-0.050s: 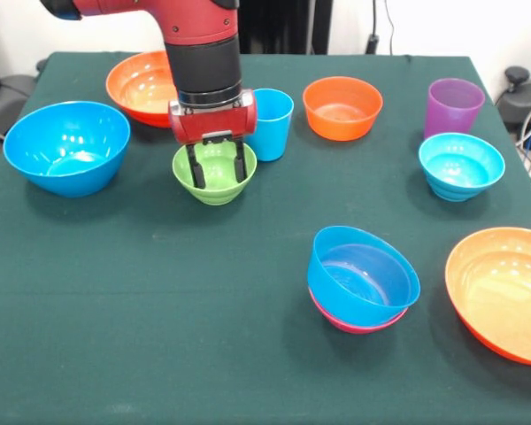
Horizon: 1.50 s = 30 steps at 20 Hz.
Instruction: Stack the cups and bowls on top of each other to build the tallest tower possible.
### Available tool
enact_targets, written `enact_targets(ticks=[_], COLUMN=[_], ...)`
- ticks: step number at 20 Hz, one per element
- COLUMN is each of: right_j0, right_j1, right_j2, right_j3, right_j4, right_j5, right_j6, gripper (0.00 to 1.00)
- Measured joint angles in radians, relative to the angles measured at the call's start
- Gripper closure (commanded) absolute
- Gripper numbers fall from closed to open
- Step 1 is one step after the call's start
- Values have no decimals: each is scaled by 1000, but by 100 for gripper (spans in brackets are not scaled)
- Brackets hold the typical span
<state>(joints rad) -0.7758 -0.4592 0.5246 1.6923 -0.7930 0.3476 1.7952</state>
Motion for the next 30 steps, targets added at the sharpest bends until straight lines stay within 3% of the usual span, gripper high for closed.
enact_targets(ticks=[7, 19, 30], right_j0=[1, 10, 10], right_j1=[-14, -58, -67], right_j2=[0, -1, -1], right_j3=[8, 13, 13], right_j4=[0, 0, -3], right_j5=[-10, -139, -140], right_j6=[0, 0, 0], gripper=[0, 0, 0])
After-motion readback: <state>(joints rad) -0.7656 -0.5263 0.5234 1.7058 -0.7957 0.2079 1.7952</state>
